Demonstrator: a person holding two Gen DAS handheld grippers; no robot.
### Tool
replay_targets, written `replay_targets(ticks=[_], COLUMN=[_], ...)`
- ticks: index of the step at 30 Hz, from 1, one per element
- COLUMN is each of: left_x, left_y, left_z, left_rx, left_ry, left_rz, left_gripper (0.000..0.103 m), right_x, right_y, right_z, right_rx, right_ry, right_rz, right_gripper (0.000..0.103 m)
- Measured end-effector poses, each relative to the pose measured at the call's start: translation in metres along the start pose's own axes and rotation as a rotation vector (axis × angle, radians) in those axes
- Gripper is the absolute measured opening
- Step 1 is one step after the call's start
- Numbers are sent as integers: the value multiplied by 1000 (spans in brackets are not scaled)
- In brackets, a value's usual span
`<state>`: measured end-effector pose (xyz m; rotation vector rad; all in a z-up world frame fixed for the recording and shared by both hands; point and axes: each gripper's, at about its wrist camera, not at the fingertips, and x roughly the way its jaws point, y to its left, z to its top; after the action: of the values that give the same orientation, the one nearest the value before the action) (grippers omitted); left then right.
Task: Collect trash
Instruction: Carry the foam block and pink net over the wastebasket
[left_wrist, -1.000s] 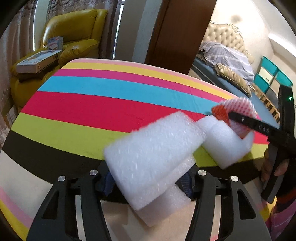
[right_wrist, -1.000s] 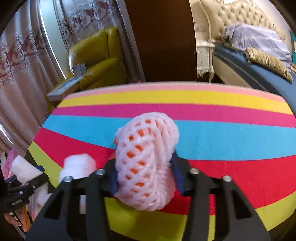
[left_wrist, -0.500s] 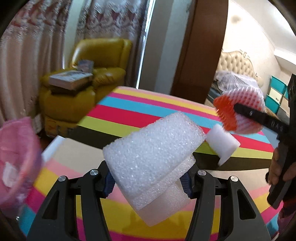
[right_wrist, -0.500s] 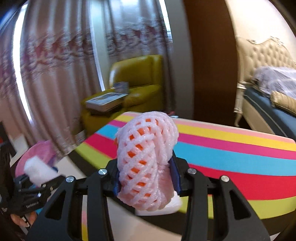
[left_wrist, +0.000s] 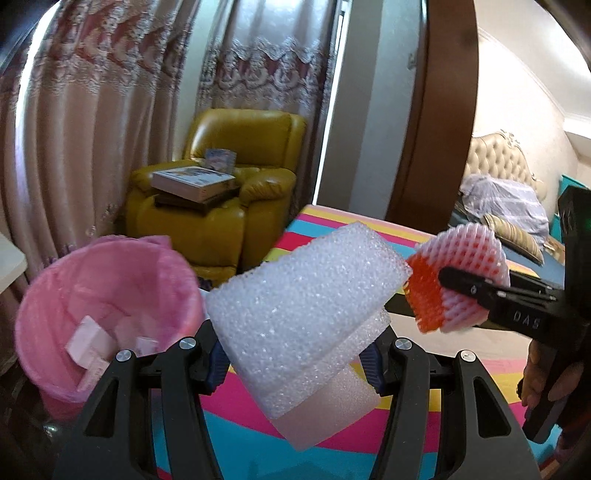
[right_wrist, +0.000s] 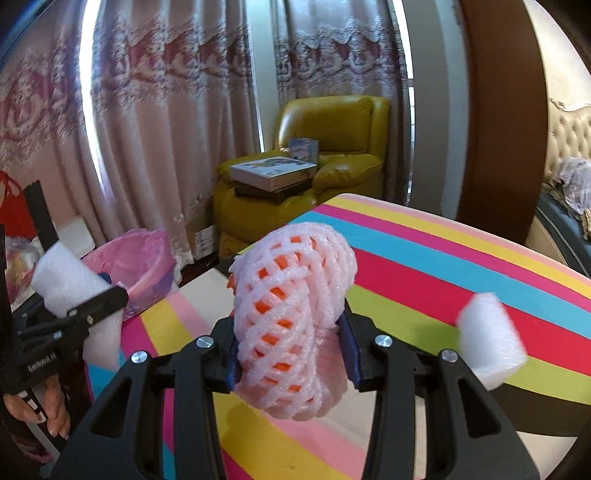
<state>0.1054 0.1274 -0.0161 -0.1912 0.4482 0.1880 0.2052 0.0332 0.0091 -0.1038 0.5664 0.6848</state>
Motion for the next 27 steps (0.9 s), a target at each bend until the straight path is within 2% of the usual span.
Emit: replay_targets(ticks=[7,16,21,27], left_x=[-2,7,11,5], left_y=[15,11,20,25], left_z=[1,2,-2,-5], left_rx=[-33,-31,-69,-66], left_ry=[-7,0,1,-33], left_rz=[16,-1,-6,4], left_gripper=[54,54,54,54], right_x=[26,49,62,77], right_y=[28,38,46,63], right_z=[4,27,36,43], right_rx=[-41,-62,-85,-122], right_ry=[31,36,36,46], right_rz=[51,109,140,182], right_gripper=[42,42,42,42])
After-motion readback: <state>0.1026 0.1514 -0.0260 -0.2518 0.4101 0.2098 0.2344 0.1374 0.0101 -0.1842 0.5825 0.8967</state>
